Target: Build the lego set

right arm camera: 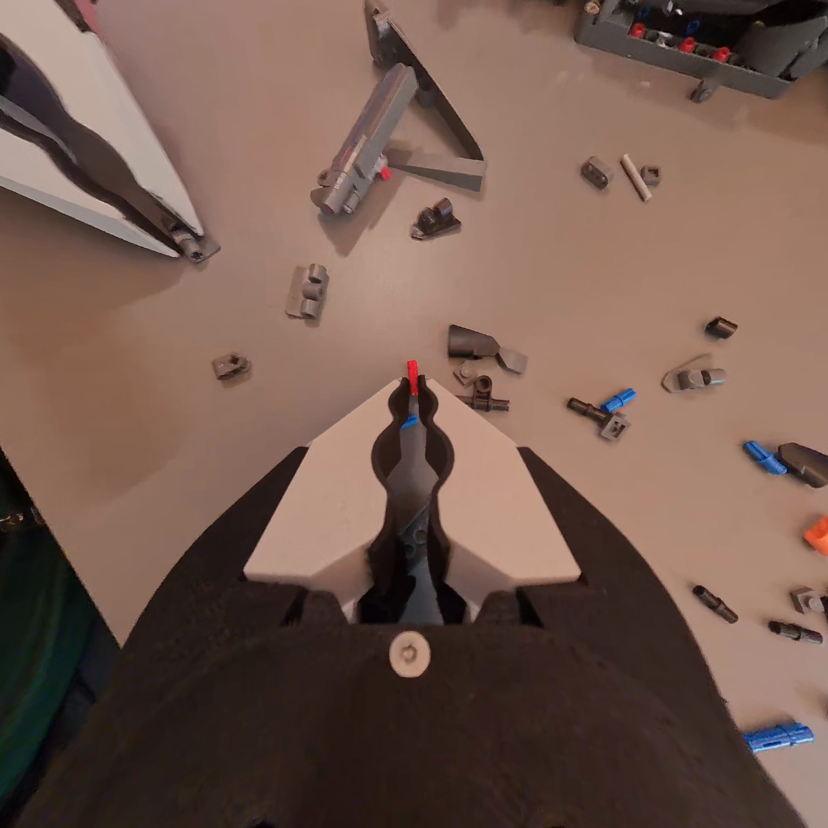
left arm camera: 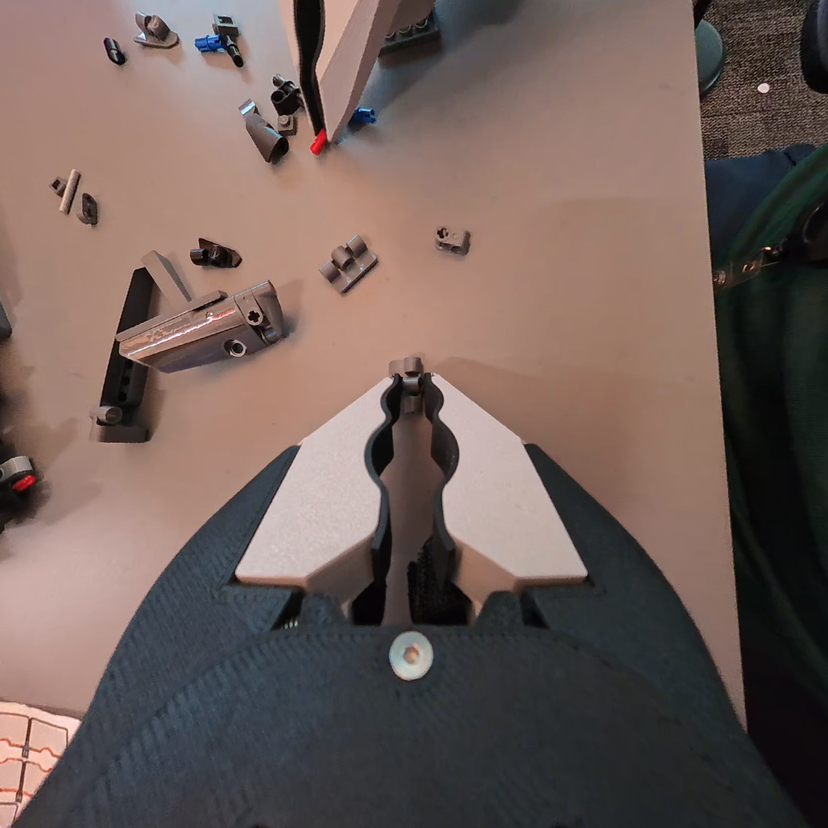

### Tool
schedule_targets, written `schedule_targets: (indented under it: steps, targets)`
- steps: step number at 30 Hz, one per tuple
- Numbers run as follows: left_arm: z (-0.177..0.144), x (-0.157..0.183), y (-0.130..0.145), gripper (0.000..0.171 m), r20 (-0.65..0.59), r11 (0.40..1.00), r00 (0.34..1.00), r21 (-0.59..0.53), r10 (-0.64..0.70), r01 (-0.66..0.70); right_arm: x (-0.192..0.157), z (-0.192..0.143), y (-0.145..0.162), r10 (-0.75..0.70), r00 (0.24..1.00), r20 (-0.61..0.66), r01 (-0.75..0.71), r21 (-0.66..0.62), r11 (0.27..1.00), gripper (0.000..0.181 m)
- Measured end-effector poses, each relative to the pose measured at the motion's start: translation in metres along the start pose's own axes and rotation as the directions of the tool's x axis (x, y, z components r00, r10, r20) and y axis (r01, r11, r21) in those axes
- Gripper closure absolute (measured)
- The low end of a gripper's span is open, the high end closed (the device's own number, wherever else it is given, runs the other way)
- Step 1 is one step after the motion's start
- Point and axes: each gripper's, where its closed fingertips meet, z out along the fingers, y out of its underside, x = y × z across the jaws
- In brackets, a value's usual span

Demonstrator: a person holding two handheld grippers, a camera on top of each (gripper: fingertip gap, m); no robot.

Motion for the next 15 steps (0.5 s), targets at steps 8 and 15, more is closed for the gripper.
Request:
schedule_targets:
  steps: [8,15]
  targets:
    - [-0.001,0.000,0.001,0.164,0.003,1.000,1.000,0.009,0.001,-0.001,-0.083,0.008,-0.037,-0.182,0.969,0.166,0.174,0.063,0.983,0.180]
    - [-0.001,0.002,0.001,0.164,0.005,1.000,1.000,-0.001,0.020,-0.020,-0.099,0.032,-0.034,-0.228,0.953,0.200,0.224,0.039,0.974,0.180]
